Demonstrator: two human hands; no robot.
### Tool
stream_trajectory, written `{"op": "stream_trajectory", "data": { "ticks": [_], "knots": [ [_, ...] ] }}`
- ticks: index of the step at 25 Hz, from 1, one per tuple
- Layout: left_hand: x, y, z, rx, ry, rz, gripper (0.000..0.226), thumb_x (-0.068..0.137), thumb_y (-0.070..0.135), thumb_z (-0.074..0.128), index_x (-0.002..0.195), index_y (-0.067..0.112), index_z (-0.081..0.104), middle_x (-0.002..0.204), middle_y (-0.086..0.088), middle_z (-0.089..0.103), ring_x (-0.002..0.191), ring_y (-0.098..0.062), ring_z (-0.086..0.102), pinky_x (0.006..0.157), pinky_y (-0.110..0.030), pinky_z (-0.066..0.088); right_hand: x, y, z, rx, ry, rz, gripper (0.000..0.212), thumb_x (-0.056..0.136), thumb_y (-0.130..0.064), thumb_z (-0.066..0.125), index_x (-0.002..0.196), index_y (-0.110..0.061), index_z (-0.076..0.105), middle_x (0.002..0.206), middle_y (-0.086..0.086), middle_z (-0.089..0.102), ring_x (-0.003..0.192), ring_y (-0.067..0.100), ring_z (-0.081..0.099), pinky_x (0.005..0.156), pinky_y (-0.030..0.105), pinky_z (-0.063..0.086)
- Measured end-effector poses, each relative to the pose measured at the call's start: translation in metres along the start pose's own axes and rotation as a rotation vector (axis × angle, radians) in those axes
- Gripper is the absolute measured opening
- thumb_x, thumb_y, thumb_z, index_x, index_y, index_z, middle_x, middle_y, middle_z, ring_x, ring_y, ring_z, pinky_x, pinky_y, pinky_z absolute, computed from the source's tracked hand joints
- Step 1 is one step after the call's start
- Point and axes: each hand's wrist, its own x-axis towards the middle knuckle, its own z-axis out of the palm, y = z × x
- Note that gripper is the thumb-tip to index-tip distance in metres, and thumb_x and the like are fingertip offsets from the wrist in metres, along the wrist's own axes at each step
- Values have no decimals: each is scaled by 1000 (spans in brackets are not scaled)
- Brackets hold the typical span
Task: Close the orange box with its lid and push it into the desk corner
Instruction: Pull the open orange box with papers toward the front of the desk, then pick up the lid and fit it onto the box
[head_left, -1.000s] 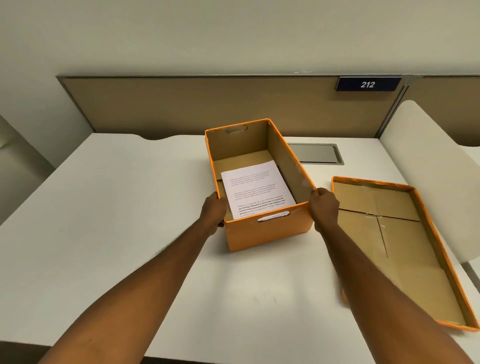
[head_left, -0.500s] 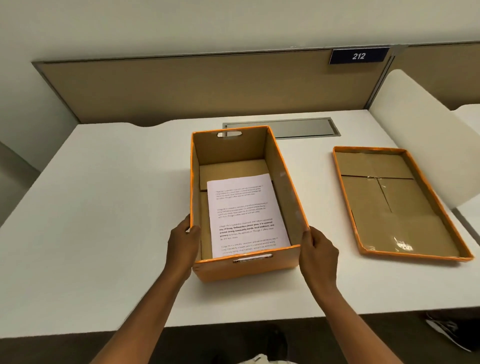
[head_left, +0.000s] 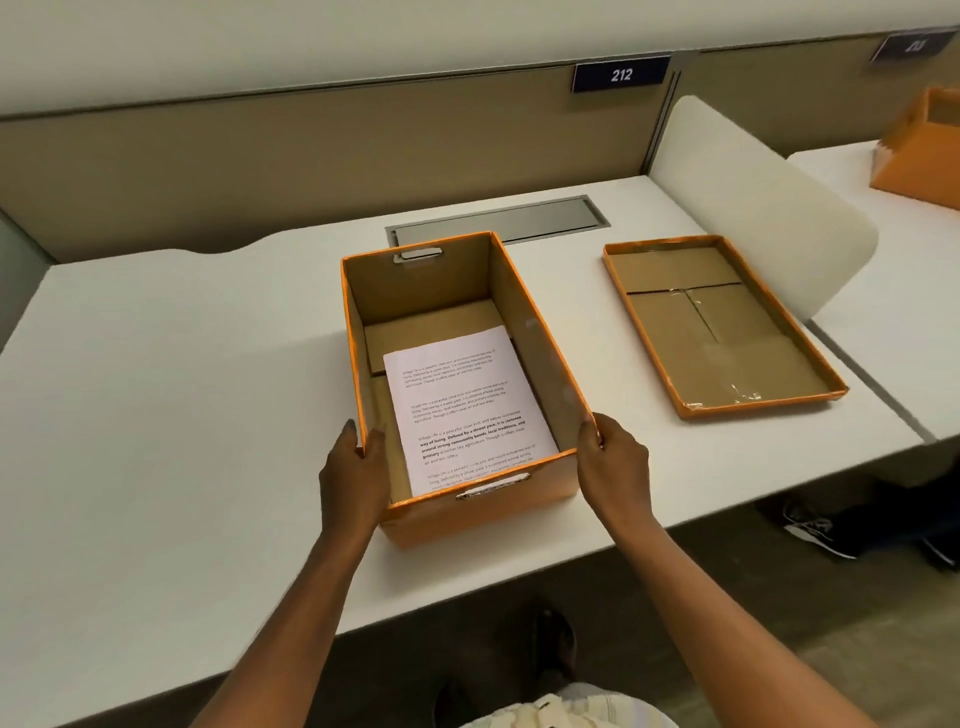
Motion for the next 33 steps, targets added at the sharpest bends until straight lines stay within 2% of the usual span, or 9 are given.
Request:
{"op": "stream_trajectory", "data": {
  "ticks": [3,7,11,14,18,21,23,27,33],
  "knots": [
    [-12,16,-7,149,163,175,61,92,45,48,139,7,42,144,-18,48,131,-38,46,103,-51,41,3,4,-6,-34,-26,-1,43,98,-52,29,82,-24,57,69,-10,60,63,7,58,52,22,36],
    [-42,58,3,92,231,622,36,91,26,57,116,0,62,119,-19,66,109,-33,62,90,-38,50,27,24,-23,-45,34,32,54,98,-54,29,107,-12,62,104,4,70,98,25,65,75,28,48],
    [-86,108,55,-117,13,886,18,89,15,61,99,5,71,96,-9,74,88,-9,63,78,-14,50,64,51,-47,-76,43,80,51,98,-44,42,128,-5,55,127,12,64,117,31,59,95,38,46],
    [-109,142,126,-102,-336,735,20,88,26,62,101,13,72,95,0,74,74,1,59,66,-6,45,95,74,-76,-114,54,109,49,96,-37,50,131,-2,51,128,15,63,116,33,60,95,42,48],
    [-99,160,225,70,-608,297,36,86,36,64,109,9,64,110,-7,67,97,-17,61,75,-21,41,133,110,-130,-108,175,214,51,93,-35,57,132,-3,50,131,17,60,118,35,58,93,41,48],
    [-84,169,287,98,-569,134,47,88,37,61,122,5,54,124,-11,60,115,-26,56,89,-30,43,171,145,-177,-108,268,308,57,90,-35,60,134,-1,47,134,20,56,122,38,54,94,43,46],
    [-75,172,315,170,-509,114,49,90,35,59,125,1,49,127,-14,58,117,-29,54,87,-30,42,191,166,-200,-157,308,369,62,89,-35,62,136,1,43,136,24,50,124,41,49,99,48,43],
    [-59,173,347,237,-437,65,47,90,34,58,119,-1,50,122,-16,60,113,-30,56,78,-28,38,219,191,-222,-203,349,469,67,89,-34,62,136,6,36,138,30,39,124,46,43,100,51,40],
    [-52,174,364,239,-458,30,21,82,19,66,95,4,60,95,-13,62,87,-28,58,76,-36,48,248,205,-224,-137,188,544,57,94,-38,54,130,5,44,132,27,46,113,42,53,89,47,48]
  ]
}}
